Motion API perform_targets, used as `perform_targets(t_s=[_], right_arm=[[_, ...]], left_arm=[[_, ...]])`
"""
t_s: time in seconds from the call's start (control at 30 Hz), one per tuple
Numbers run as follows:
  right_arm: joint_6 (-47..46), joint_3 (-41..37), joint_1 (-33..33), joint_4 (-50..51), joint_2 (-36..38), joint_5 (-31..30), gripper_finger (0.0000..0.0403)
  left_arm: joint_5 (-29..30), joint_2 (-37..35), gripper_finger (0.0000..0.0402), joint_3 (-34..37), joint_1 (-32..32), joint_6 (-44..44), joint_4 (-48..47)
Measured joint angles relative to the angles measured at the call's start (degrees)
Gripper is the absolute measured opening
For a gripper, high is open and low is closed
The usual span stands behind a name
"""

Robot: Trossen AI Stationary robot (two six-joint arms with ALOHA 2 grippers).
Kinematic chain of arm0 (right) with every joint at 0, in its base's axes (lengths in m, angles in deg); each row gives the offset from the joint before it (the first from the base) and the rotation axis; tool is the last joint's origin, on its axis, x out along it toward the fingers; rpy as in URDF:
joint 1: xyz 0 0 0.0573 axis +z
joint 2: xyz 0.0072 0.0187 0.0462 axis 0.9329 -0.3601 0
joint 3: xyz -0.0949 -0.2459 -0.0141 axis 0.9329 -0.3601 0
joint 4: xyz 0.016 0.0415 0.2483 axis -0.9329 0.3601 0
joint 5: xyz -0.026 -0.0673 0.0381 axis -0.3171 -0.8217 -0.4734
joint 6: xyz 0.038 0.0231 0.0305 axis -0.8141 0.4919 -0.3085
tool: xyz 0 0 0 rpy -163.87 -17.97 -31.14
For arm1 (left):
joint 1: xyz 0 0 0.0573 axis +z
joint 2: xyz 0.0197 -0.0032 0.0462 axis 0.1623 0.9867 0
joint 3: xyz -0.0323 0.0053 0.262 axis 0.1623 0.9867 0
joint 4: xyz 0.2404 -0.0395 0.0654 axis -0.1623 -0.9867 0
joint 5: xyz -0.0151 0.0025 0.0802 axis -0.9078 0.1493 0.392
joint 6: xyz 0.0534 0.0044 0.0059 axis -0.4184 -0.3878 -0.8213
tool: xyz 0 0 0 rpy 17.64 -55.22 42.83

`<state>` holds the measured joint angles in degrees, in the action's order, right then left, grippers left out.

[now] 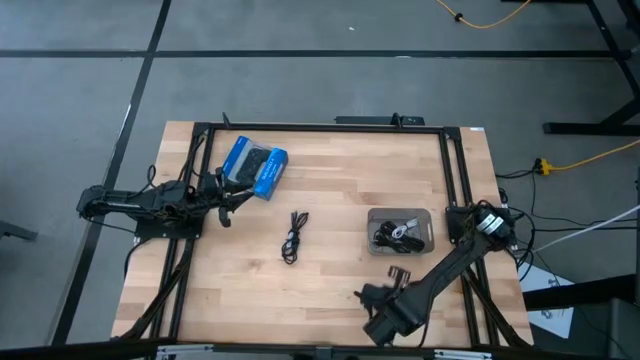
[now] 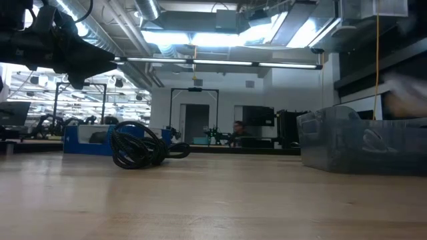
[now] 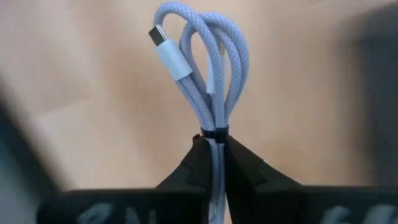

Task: Pick and place USB-C Cables
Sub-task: Put the light purple charger cable into the black bin, then put the black charger cable into the black bin

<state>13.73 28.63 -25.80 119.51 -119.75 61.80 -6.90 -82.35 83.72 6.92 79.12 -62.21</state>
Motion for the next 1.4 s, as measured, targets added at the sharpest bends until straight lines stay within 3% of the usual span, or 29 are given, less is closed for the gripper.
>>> perform_targets(t_s=[0.17, 0.27, 0.43, 0.57, 0.73, 0.87, 1.2, 1.4], right_arm=[[-4.16, 9.84, -1.96, 24.32, 0.35, -14.54, 0.0023], [1.48, 8.89, -3.50, 19.99, 3.31, -21.32, 0.0023], [-0.23, 1.17, -8.70, 21.65, 6.73, -25.85, 0.0023], [-1.10, -9.62, -13.91, 21.70, 11.30, -22.46, 0.0023], [2.80, -21.56, -17.85, 16.32, 16.13, -11.47, 0.0023], [5.53, -27.23, -18.34, 13.09, 18.41, -9.07, 0.0025], [10.46, -27.80, -21.57, 12.44, 18.64, -10.85, 0.0171], [14.39, -22.30, -23.45, 13.21, 18.62, -15.30, 0.0209]], left_arm=[[0.15, 0.00, 0.0131, -0.01, 0.00, -0.01, 0.00], [0.15, 0.00, 0.0131, -0.01, 0.00, -0.01, 0.00], [0.17, 0.77, 0.0131, -0.01, -0.02, -0.01, -0.02], [0.23, 1.06, 0.0131, -0.01, -0.02, -0.01, 0.00], [0.41, 1.11, 0.0131, -0.01, 0.00, -0.03, 0.00], [0.42, 1.25, 0.0131, -0.01, 0.00, -0.03, 0.00], [0.61, 1.25, 0.0131, -0.01, 0.04, -0.03, 0.00], [0.61, 1.25, 0.0131, -0.01, 0.04, -0.03, 0.00]])
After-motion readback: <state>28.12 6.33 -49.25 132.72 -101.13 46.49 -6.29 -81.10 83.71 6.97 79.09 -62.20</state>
